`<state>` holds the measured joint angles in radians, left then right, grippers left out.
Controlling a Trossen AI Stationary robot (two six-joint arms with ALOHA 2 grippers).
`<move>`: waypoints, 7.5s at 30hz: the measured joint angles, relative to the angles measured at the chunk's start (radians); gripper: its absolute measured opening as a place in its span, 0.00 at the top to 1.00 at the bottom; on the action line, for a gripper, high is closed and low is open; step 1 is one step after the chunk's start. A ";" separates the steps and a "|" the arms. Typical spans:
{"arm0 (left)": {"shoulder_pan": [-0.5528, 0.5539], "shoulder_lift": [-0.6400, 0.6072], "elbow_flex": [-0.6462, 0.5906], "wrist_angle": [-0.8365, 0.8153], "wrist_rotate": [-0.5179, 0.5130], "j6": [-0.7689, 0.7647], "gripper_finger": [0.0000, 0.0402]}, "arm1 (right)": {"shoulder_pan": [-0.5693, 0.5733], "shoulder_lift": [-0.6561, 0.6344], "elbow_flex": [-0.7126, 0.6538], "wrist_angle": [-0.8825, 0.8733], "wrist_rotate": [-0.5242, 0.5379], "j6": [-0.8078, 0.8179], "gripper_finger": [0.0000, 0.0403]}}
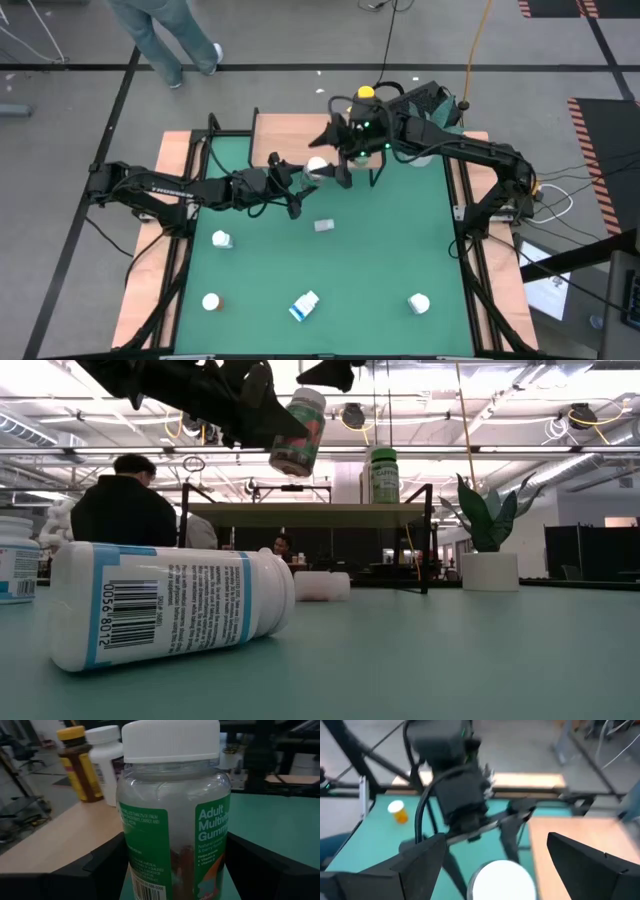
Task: Pick and place medicine bottles onto shelf by color
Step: Put the large green pill bottle on the shelf, then put the top left blue white medicine bottle on the shelf
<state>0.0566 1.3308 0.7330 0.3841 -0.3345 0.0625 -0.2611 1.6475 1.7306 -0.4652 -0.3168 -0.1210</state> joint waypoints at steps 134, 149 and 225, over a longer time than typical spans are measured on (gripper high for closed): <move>0.125 -0.369 0.000 -0.442 -0.086 0.003 0.07 | -0.272 0.125 0.356 -0.451 0.132 -0.091 0.27; 0.098 -0.613 -0.007 -0.929 -0.167 -0.335 0.07 | 0.185 -0.324 -0.680 0.441 0.260 -0.063 0.33; -0.358 -0.274 -0.092 -1.039 0.215 -0.639 0.49 | 0.268 -0.098 -1.070 1.325 0.079 0.102 0.33</move>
<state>-0.3009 1.0565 0.6414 -0.6544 -0.1198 -0.5765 0.0065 1.5495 0.6609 0.8603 -0.2379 -0.0189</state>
